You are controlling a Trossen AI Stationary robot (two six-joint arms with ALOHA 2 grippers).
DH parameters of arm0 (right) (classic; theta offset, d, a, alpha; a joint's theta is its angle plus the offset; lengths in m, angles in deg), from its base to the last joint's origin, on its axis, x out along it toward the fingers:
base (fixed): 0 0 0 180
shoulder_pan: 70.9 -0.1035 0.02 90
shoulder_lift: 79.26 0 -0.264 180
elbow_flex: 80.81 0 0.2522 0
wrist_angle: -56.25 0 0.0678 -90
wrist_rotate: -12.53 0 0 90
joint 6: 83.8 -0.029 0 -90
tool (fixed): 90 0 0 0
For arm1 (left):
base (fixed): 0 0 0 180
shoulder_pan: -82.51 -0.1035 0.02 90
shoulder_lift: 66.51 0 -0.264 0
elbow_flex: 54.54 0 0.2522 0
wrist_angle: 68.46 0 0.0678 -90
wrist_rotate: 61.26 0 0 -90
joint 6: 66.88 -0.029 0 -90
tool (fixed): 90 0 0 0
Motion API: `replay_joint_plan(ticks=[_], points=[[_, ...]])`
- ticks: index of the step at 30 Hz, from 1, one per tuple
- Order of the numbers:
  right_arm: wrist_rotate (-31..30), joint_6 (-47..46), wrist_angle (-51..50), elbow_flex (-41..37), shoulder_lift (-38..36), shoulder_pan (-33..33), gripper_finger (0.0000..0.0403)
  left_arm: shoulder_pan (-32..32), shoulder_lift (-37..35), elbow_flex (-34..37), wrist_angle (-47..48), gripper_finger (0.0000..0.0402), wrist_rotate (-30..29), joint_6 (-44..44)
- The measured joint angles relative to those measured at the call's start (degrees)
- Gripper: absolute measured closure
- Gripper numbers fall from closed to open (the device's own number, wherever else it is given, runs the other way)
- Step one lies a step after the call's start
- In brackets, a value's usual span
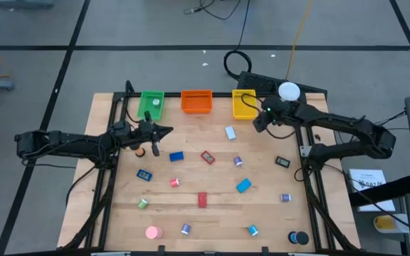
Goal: Pick & Place Office items
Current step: Put the white hourglass into the yellow bin
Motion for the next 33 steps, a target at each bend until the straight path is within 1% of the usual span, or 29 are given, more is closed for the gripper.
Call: replay_joint_plan(ticks=[3,5,8,10,14,17,28,31,33], points=[[-1.01,0.60,0.27,0.00,0.98,0.07,0.0031,0.00,0.01,0.00,-0.01,0.0391,-0.02,0.00],[-0.99,0.53,0.63,0.00,1.92,0.06,0.0021,0.00,-0.01,0.00,0.00,0.0392,0.00,0.00],[-1.04,0.31,0.68,0.00,4.25,0.04,0.0019,0.00,0.01,0.00,0.00,0.0392,-0.02,0.00],[-1.02,0.61,0.78,0.00,6.15,0.04,0.0025,0.02,0.01,0.00,-0.01,0.0392,0.00,-0.01],[-1.03,0.70,3.08,0.00,8.84,0.04,0.0045,0.00,0.01,0.00,0.00,0.0392,-0.02,0.00],[-1.15,-0.31,3.89,0.00,9.65,0.04,0.0068,0.01,0.00,0.00,0.00,0.0392,0.00,0.00],[-1.26,-2.07,3.47,0.00,9.62,0.04,0.0194,0.00,0.01,0.00,0.00,0.0392,0.00,0.00],[-0.89,-1.86,2.78,-0.02,8.73,0.04,0.0200,0.00,-0.01,0.00,-0.02,0.0392,-0.02,0.00],[-0.87,-2.07,0.44,0.59,7.24,0.04,0.0200,0.00,0.01,0.00,-0.02,0.0391,-0.02,0.00]])
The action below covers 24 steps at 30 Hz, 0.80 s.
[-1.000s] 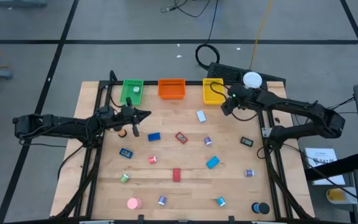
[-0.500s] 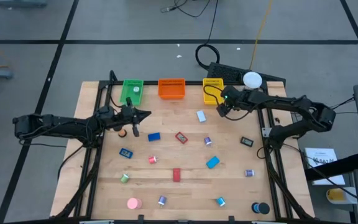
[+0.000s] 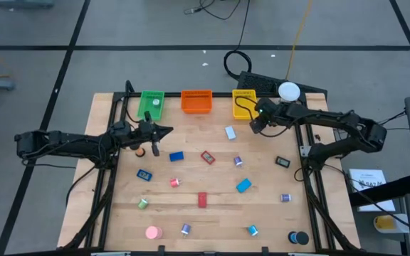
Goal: Pick & Place Office items
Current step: Put the white hourglass into the yellow bin
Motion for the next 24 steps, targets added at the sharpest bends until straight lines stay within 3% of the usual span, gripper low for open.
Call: replay_joint_plan(ticks=[5,10,24], points=[[1.57,-3.65,-9.74,5.07,-5.77,-1.34,0.0196,0.00,0.00,0.00,0.02,0.0392,0.00,0.00],[1.54,-4.48,-10.67,11.61,-6.99,-2.08,0.0197,0.02,-0.02,0.00,-0.04,0.0391,0.01,0.00],[4.55,11.11,-5.52,32.08,20.21,10.51,0.0195,0.02,-0.01,-0.02,-0.01,0.0392,0.00,0.00]])
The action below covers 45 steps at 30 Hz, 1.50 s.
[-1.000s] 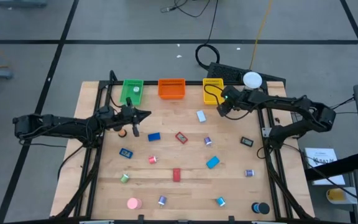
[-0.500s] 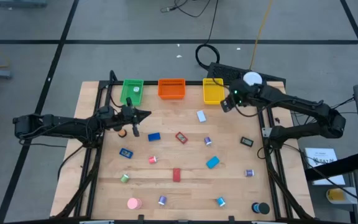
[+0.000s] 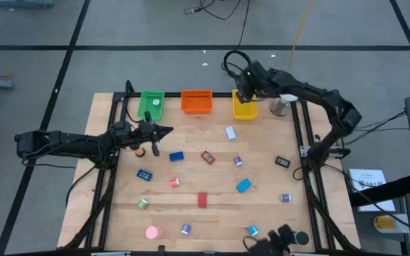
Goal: Pick & Place Office items
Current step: Put the white hourglass into the yellow bin
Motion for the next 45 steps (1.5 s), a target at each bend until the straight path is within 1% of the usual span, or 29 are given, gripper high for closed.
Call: replay_joint_plan(ticks=[4,6,15,17,27,36,40,45], points=[[1.94,1.15,0.84,0.32,3.06,2.35,0.0194,0.00,-0.01,0.00,0.01,0.0392,0.00,0.00],[1.90,1.18,1.40,0.32,3.90,2.83,0.0194,0.00,0.01,0.00,0.01,0.0391,0.00,0.00],[1.53,1.82,3.76,0.30,8.01,2.86,0.0194,0.00,-0.01,0.00,0.01,0.0391,0.00,-0.02],[2.41,1.83,4.94,0.30,8.77,2.86,0.0193,0.00,-0.01,0.00,0.01,0.0392,0.02,0.00],[2.91,2.66,5.04,0.25,9.08,2.86,0.0193,0.00,0.01,0.00,0.01,0.0392,0.00,0.00],[2.89,2.66,6.11,-2.24,9.13,2.84,0.0192,0.00,-0.01,0.00,0.01,0.0391,0.00,-0.01],[2.85,2.68,6.60,-2.26,9.13,2.84,0.0181,0.00,0.00,0.00,0.01,0.0392,0.00,0.00],[2.77,3.32,6.92,-2.28,8.80,2.84,0.0152,0.00,0.00,0.00,0.01,0.0391,0.00,0.00]])
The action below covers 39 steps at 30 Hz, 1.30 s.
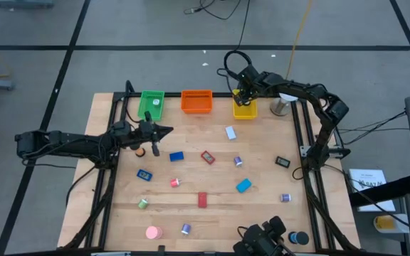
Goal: Pick & Place Office items
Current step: Put the white hourglass into the yellow bin, then put the right blue digital clock into the orange bin
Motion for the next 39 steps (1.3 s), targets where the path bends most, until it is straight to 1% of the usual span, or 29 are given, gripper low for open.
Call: replay_joint_plan(ticks=[6,9,12,15,17,23,26,27,29,32,35,36,37,38,39], points=[[-0.22,0.44,-0.25,-0.02,-3.43,0.00,0.0118,-0.02,0.00,0.00,0.01,0.0392,0.00,0.00],[-0.12,0.44,-1.91,-0.02,-6.94,-0.20,0.0115,-0.01,-0.02,0.00,0.00,0.0392,0.00,0.00],[-0.17,1.02,-5.26,-0.03,-11.30,-1.58,0.0132,0.00,0.00,0.00,0.02,0.0392,0.00,0.00],[-0.28,1.80,-5.30,-3.02,-16.58,-4.76,0.0171,0.00,0.00,0.00,0.02,0.0392,0.00,0.00],[-0.20,2.49,-1.09,-7.69,-20.46,-7.47,0.0206,-0.02,-0.02,0.00,0.02,0.0391,0.00,0.00],[0.15,1.76,17.44,-25.61,-31.43,-16.36,0.0325,0.00,-0.02,0.00,0.00,0.0391,0.00,0.00],[0.21,1.00,27.31,-34.10,-35.28,-20.47,0.0379,0.00,0.00,0.00,0.02,0.0391,0.00,0.00],[0.22,0.96,30.68,-36.64,-36.26,-21.56,0.0391,-0.02,0.00,0.00,0.02,0.0391,0.00,0.00],[0.16,0.87,37.01,-40.66,-37.79,-23.42,0.0395,0.04,0.00,0.00,-0.18,0.0392,0.03,0.22],[0.11,0.81,43.97,-44.93,-39.04,-25.23,0.0384,0.13,-0.02,0.00,-1.97,0.0392,0.10,2.34],[0.11,0.83,48.32,-47.00,-39.23,-25.87,0.0383,0.11,-0.02,-0.11,-2.03,0.0392,0.83,9.04],[0.09,0.89,49.25,-47.23,-39.21,-25.92,0.0385,0.09,-0.02,-0.74,-0.81,0.0392,2.12,10.35],[0.07,1.09,49.99,-47.35,-39.11,-25.90,0.0388,0.31,-0.02,-2.11,2.34,0.0392,4.03,10.59],[0.07,1.45,50.58,-47.46,-39.04,-25.90,0.0391,1.15,-0.04,-3.83,7.05,0.0392,5.28,10.23],[0.11,1.81,50.68,-47.51,-39.03,-25.90,0.0395,2.41,-0.06,-5.75,12.98,0.0392,5.27,9.29]])
